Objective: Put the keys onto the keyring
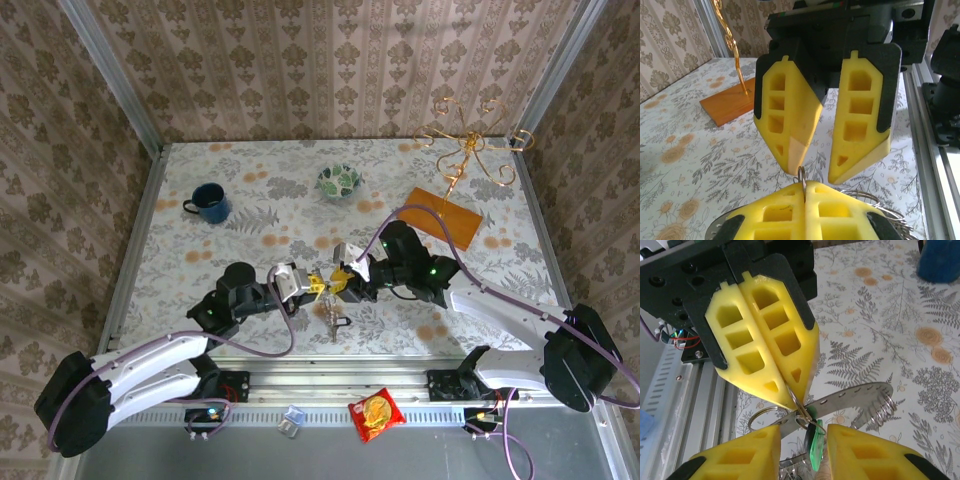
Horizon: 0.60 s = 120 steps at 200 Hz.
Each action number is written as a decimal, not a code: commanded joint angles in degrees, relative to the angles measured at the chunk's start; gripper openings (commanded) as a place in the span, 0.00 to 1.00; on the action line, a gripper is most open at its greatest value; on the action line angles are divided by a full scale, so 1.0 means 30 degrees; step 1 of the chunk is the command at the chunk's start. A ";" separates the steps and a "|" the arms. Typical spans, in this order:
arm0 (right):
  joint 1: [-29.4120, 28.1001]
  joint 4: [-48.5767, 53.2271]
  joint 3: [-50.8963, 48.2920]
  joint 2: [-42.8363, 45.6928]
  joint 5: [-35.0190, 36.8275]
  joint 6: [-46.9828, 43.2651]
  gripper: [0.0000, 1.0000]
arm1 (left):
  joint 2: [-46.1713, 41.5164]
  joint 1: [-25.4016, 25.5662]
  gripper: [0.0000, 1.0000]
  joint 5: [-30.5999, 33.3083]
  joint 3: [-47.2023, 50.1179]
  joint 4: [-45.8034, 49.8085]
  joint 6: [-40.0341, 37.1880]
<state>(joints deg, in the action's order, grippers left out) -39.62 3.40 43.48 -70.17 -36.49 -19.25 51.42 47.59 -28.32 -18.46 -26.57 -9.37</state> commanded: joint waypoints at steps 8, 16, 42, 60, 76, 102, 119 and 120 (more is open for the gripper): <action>0.0080 -0.1014 -0.0144 0.0247 -0.0859 0.0204 0.29 | 0.0010 0.0073 0.00 -0.0805 0.0235 -0.1969 0.1133; 0.0080 -0.1082 -0.0089 0.0195 -0.0946 0.0185 0.28 | 0.0079 0.0068 0.00 -0.0912 0.0235 -0.2028 0.1194; 0.0080 -0.1206 0.0094 -0.0067 -0.1302 0.0189 0.23 | 0.0203 0.0062 0.00 -0.1107 0.0237 -0.2374 0.1380; 0.0079 -0.1425 0.0150 -0.0234 -0.1765 0.0245 0.17 | 0.0248 0.0073 0.00 -0.1194 0.0311 -0.2717 0.1536; 0.0081 -0.1426 0.0218 -0.0314 -0.1992 0.0210 0.10 | 0.0263 0.0072 0.00 -0.1193 0.0438 -0.3107 0.1790; 0.0080 -0.0798 0.0406 -0.0284 -0.2025 -0.0236 0.00 | 0.0168 0.0073 0.01 -0.0547 0.0537 -0.2944 0.1921; 0.0095 0.0172 0.0769 -0.0125 -0.1486 -0.0815 0.00 | -0.0172 0.0044 0.25 0.0144 0.0534 -0.2054 0.1611; 0.0088 0.0237 0.0784 -0.0130 -0.1444 -0.0862 0.00 | -0.0174 0.0029 0.26 0.0177 0.0531 -0.1975 0.1590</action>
<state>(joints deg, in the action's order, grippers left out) -39.27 1.65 43.53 -70.61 -40.21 -19.51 52.14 47.59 -29.54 -17.26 -31.42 -4.71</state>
